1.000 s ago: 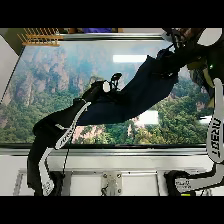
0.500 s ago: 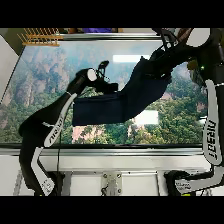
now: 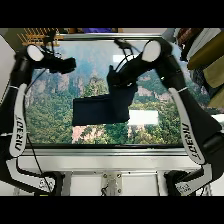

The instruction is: Fold the clothes and pants, and hang the long-sleeved shirts on hangers.

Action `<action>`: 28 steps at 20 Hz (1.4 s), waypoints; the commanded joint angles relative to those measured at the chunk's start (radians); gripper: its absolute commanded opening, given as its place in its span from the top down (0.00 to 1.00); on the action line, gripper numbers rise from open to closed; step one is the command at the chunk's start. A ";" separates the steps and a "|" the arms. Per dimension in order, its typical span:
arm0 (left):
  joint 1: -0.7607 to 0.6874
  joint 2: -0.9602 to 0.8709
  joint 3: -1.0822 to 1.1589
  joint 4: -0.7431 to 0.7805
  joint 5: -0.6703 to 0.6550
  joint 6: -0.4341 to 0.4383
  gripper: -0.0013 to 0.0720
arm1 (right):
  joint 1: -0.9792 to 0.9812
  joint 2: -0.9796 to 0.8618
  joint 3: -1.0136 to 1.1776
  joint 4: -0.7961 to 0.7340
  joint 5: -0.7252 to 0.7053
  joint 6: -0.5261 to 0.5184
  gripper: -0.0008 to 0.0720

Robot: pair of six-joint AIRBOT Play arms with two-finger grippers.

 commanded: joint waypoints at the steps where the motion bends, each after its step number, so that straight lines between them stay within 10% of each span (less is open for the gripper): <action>1: 0.114 0.072 0.001 0.009 -0.049 0.011 0.97 | 0.124 -0.094 0.001 0.052 -0.155 0.026 0.97; 5: 0.179 0.119 0.001 0.009 -0.090 0.012 0.97 | 0.227 -0.240 0.001 0.106 -0.432 0.036 0.93; 8: 0.188 0.147 0.001 0.008 -0.091 0.011 0.97 | 0.278 -0.338 0.001 0.377 -0.676 -0.097 0.01; 11: 0.188 0.181 0.001 0.010 -0.087 0.013 0.97 | 0.266 -0.338 0.001 0.626 -0.651 -0.333 0.02; 13: 0.188 0.210 -0.001 0.010 -0.087 0.019 0.97 | 0.218 -0.288 -0.002 0.558 -0.570 -0.339 0.22; 22: 0.166 0.460 -0.433 -0.001 0.043 0.019 0.97 | -0.234 0.199 -0.662 0.119 -0.381 -0.327 0.20; 23: 0.148 0.487 -0.480 0.000 0.064 0.020 0.97 | -0.291 0.211 -0.740 0.122 -0.376 -0.327 0.00; 28: 0.032 0.575 -0.625 0.001 0.165 0.019 0.97 | -0.426 0.075 -0.856 0.301 -0.391 -0.358 0.00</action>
